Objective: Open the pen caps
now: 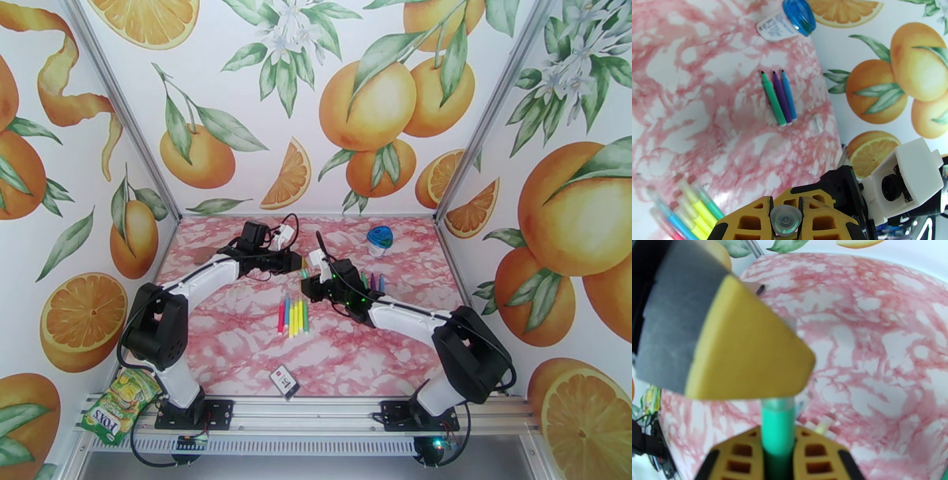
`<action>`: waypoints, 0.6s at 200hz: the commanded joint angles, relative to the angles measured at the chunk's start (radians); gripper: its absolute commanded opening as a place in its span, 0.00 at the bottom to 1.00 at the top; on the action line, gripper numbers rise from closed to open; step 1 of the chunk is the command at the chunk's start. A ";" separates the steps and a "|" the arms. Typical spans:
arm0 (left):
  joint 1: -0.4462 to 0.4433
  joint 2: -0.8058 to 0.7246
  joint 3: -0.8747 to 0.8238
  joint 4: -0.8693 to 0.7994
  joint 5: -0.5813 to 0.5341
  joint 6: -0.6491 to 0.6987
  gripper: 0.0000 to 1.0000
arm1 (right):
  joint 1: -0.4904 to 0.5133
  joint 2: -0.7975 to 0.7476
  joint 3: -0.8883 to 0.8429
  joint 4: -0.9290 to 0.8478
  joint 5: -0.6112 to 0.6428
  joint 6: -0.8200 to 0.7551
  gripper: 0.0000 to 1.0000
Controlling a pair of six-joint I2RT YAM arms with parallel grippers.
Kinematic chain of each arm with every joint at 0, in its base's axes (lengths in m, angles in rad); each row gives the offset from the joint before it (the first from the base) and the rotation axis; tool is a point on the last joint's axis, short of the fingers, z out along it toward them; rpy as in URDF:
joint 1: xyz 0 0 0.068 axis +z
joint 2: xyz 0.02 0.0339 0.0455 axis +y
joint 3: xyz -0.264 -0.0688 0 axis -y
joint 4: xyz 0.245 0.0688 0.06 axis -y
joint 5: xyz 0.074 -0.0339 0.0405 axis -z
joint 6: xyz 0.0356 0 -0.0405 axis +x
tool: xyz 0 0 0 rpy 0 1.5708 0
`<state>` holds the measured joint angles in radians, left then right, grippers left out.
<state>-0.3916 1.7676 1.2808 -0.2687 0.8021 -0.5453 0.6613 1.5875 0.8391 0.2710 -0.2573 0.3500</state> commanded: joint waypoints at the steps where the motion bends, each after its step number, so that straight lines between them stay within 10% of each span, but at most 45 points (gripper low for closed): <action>1: 0.116 -0.025 0.029 0.089 -0.238 -0.034 0.00 | 0.021 -0.026 -0.055 -0.094 -0.022 -0.037 0.00; 120: 0.147 -0.049 -0.012 0.117 -0.305 -0.103 0.00 | 0.029 -0.039 -0.084 -0.115 -0.014 -0.068 0.00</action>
<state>-0.3824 1.7584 1.2613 -0.2817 0.7826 -0.6262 0.6731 1.5837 0.8177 0.2970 -0.2352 0.3157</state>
